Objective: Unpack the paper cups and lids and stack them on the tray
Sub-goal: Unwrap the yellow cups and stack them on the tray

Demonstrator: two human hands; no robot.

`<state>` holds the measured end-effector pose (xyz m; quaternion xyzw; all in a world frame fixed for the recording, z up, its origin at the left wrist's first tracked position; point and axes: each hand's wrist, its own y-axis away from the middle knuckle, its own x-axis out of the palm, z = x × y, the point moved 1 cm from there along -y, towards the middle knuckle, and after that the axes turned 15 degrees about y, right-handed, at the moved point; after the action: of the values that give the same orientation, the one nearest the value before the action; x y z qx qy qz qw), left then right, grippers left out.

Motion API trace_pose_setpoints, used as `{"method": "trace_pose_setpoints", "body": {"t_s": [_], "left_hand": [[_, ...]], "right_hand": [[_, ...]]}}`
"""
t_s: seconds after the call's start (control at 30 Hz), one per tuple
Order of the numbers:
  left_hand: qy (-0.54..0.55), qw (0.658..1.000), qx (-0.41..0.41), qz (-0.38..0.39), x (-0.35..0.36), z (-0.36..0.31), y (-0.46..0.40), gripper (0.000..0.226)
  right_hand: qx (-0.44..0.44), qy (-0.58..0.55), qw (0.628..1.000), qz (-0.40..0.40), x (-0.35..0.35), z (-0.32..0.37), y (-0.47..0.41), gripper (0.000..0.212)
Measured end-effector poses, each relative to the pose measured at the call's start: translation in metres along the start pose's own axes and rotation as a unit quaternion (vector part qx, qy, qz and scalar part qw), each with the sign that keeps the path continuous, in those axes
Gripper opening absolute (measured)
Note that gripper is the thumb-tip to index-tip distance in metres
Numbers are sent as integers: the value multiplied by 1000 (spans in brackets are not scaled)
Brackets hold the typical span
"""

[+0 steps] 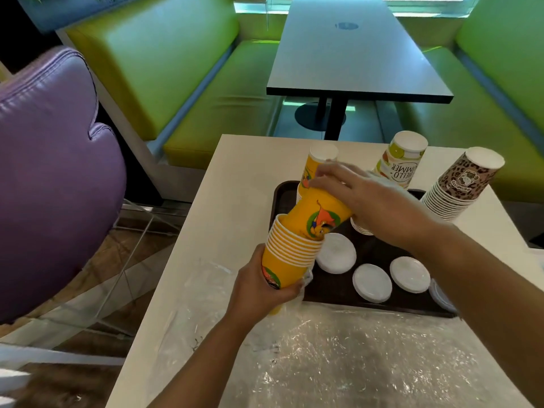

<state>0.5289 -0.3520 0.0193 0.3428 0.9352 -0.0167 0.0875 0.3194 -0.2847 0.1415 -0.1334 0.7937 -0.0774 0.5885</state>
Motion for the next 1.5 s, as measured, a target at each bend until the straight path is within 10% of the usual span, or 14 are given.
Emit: {"method": "trace_pose_setpoints", "body": {"t_s": [0.23, 0.43, 0.57, 1.1, 1.23, 1.33, 1.5], "left_hand": [[28, 999, -27, -7, -1, -4, -4, 66], [40, 998, -49, -8, 2, -1, -9, 75], [52, 997, -56, -3, 3, 2, -14, 72], [58, 995, -78, -6, 4, 17, -20, 66], [44, 996, -77, -4, 4, 14, -19, 67], [24, 997, -70, 3, 3, 13, -18, 66], [-24, 998, -52, 41, 5, 11, -11, 69]], "right_hand": [[219, -194, 953, -76, 26, -25, -22, 81], [403, -583, 694, -129, 70, -37, -58, 76], [451, -611, 640, -117, 107, -35, -66, 77], [488, -431, 758, -2, 181, -12, -49, 93], [529, -379, 752, -107, 160, 7, -28, 92], [404, -389, 806, -190, 129, 27, -7, 65], [160, -517, 828, 145, 83, 37, 3, 61]]}}
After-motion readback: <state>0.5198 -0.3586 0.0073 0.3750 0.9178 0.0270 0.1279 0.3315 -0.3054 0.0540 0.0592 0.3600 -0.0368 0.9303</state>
